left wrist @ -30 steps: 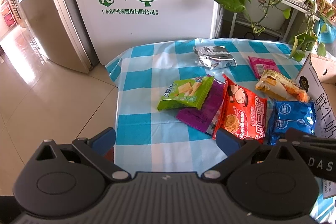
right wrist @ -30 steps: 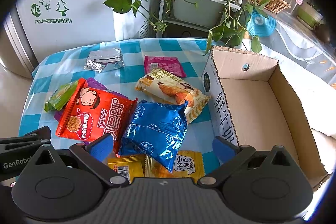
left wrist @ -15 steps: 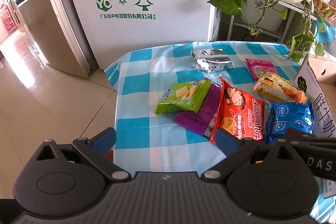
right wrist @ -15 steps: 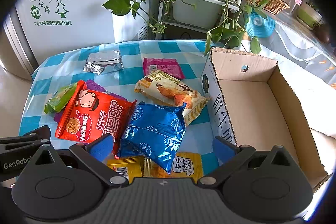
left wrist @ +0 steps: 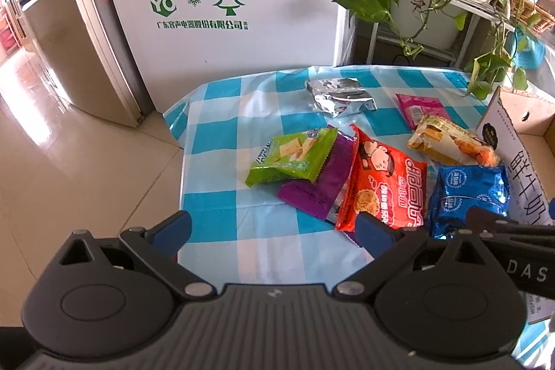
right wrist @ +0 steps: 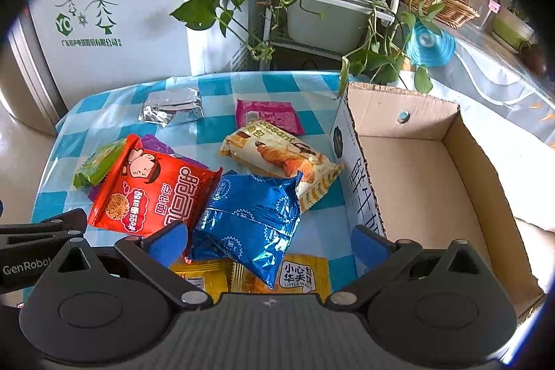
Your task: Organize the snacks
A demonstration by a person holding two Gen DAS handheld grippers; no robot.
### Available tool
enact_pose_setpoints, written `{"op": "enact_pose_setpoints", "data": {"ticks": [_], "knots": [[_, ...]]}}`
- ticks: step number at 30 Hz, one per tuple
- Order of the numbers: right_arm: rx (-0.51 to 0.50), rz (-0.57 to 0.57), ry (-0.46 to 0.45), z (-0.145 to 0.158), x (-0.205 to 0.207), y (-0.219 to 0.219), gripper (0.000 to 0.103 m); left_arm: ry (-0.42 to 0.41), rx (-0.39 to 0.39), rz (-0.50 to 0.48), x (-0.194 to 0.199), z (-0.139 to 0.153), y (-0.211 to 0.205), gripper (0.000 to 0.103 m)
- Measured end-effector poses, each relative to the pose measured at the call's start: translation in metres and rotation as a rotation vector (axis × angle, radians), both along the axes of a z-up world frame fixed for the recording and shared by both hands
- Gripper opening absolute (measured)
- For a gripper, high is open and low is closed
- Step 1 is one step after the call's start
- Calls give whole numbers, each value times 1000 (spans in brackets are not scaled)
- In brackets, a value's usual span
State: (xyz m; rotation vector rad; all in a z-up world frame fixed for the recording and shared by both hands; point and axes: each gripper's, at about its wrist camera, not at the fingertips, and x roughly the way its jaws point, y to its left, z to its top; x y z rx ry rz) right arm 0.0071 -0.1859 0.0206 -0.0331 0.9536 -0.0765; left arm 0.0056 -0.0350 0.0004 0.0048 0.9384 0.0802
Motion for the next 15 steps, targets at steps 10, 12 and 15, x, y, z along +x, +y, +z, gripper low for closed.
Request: {"op": "enact_pose_setpoints", "data": {"ticks": [10,12,15], "knots": [[226,16,-29,13,-4,-35,103,-67,-116,-68,18,37,21,101],[252,27,-27,14,-6,-39,103,-85,-110,-87,26,43,24,101],[270,81,-34,15,-13,-37,103,-80,-100,-113,35,43,25,101]]}}
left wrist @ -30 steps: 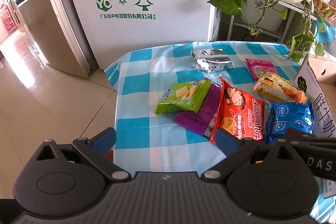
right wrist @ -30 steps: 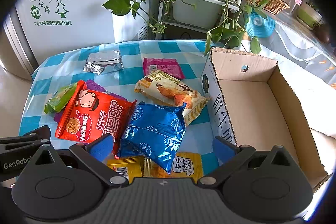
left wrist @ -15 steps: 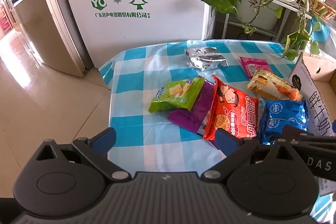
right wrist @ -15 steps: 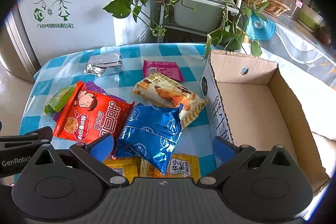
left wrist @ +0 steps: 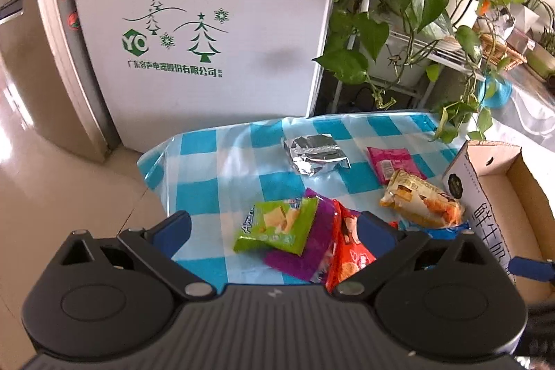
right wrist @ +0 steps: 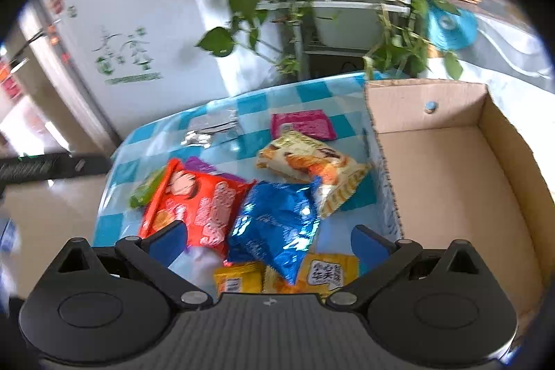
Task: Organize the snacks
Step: 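Grasp the red cracker bag with the left gripper while the right gripper approaches the yellow packet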
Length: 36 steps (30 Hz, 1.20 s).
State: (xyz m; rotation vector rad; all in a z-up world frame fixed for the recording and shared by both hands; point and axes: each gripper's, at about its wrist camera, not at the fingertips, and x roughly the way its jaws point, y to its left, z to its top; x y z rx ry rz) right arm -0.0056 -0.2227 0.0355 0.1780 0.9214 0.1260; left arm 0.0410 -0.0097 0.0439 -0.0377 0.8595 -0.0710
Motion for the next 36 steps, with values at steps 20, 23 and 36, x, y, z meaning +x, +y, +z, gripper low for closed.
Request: {"op": "enact_pose_setpoints", "data": {"ticks": [20,23,36], "knots": [[51,123,171,-52,-29,20,80,91,-151,-27,11,-38,-23,100],[41,102,211,-63,-24,20,80,106,-143,-23,14,-42,-27,100],[-39,97,194,-71,-21,31,68,162,-97,12,29,-77,-46,99]]}}
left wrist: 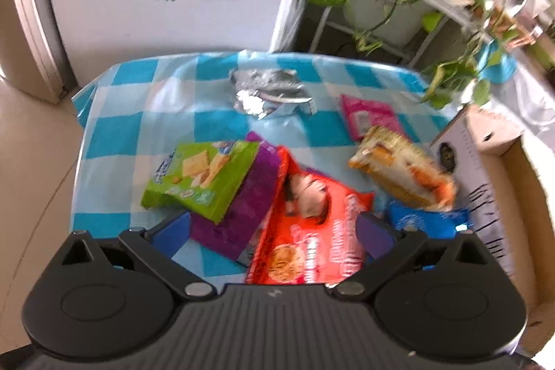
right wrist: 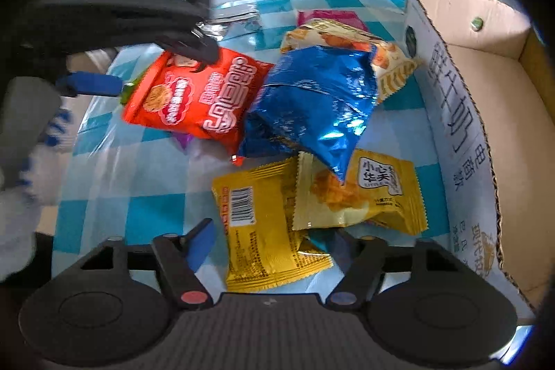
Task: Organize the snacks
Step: 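Grasp the red cracker bag with the left gripper while the right gripper approaches the yellow packet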
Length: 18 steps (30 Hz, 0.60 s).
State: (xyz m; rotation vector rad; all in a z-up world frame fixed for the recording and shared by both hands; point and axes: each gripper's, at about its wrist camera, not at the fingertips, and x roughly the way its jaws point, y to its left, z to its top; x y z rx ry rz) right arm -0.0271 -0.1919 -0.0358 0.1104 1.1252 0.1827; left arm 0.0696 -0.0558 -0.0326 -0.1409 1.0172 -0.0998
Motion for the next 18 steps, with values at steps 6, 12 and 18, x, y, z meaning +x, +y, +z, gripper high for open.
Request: {"op": "enact_pose_setpoints", "data": {"ticks": [6,12,18], "knots": [[36,122,9,2,-12,11,61,0,29,8,-6,-7,11,100],[96,206,43,3,-21,19,61,11,57,10,-17,-7,30,101],[102,172,39,7,-14,12,65,-12,88,14,-24,-4,44,99]]}}
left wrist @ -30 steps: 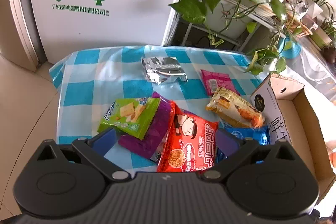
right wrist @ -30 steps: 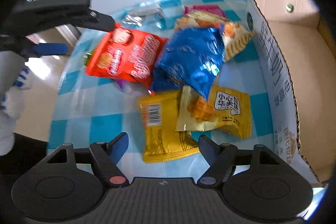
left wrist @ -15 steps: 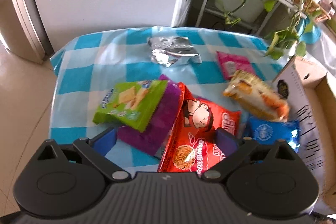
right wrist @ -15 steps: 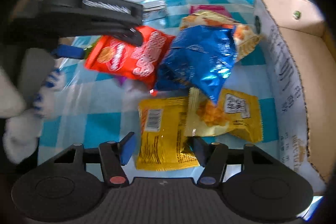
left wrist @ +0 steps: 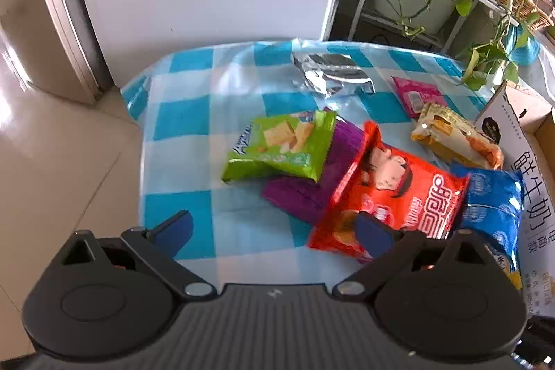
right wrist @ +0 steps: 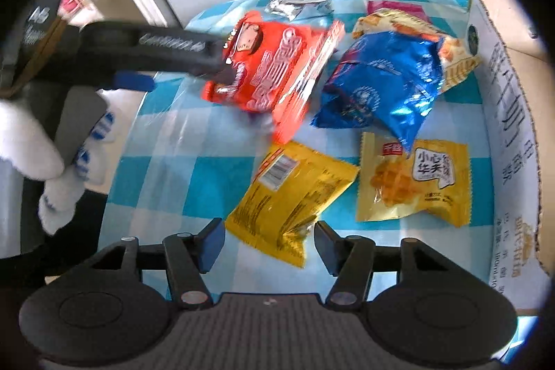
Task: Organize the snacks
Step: 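Grasp the red cracker bag with the left gripper while the right gripper approaches the yellow packet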
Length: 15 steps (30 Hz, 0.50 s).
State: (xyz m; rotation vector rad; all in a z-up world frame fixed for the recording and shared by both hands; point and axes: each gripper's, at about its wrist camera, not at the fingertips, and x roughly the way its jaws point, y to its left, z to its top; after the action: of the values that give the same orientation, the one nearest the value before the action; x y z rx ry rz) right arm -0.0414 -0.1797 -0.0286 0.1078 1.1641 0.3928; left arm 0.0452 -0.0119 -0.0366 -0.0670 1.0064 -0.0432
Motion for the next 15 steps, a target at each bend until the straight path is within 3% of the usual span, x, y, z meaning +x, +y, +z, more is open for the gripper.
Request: {"op": "enact_pose_setpoints", "data": {"ticks": [6,12,15], "knots": [[-13,-29,0,3,3,-8,68,-43,-95,-81,-2,9,-15,99],[-17,-57,4,0,4,-15,70,-41,-18,-239,-3,4,-58,99],[-18,-68,6,-1,3,-16,73,-29,14,-269,-1,-2,-70,99]]}}
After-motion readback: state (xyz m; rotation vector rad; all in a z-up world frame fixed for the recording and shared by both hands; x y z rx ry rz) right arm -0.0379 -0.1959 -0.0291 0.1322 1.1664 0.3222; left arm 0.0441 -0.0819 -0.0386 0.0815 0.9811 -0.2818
